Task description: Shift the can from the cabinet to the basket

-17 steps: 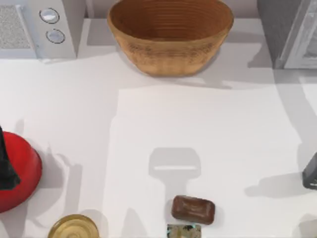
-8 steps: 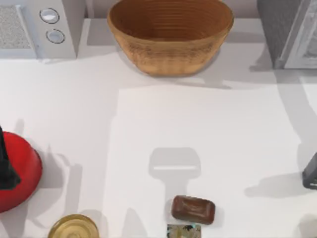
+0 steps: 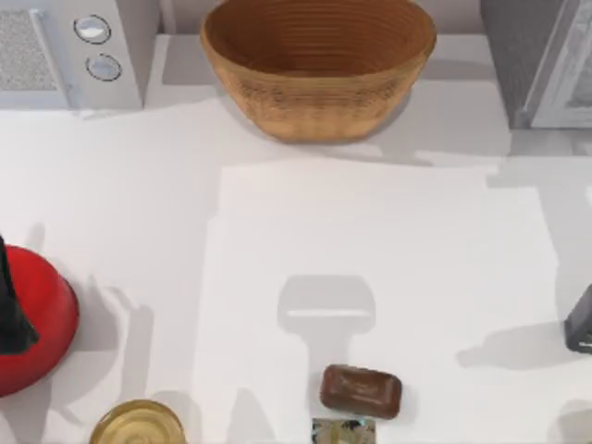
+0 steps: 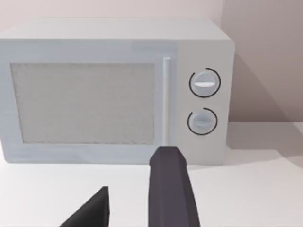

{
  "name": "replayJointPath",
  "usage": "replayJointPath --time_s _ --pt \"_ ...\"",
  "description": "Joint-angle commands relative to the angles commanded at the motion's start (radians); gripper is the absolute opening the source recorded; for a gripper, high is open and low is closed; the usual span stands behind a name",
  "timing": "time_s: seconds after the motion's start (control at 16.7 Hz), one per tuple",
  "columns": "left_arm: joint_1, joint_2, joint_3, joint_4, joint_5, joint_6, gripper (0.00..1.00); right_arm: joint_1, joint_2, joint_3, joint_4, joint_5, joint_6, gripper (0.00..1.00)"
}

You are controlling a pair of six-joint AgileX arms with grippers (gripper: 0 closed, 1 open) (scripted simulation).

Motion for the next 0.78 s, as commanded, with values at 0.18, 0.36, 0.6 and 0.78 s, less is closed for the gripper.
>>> replayJointPath --time_s 0.18,0.36,0.6,0.78 --pt "0.0 0.0 0.0 0.0 0.0 0.0 1.0 -0.02 -0.189 -0.295 0.097 -0.024 -0.002 0.0" --pt "0.0 0.0 0.0 0.0 0.0 0.0 1.0 -0.041 -0.39 -0.627 0.201 -0.05 -0.005 0.0" --pt "0.0 0.0 0.0 0.0 0.0 0.0 1.0 -0.068 -0.648 -1.04 0.335 -0.083 -0.008 0.0" --pt "0.0 0.0 0.0 0.0 0.0 0.0 1.0 -0.085 -0.807 -1.27 0.419 -0.103 -0.01 0.0"
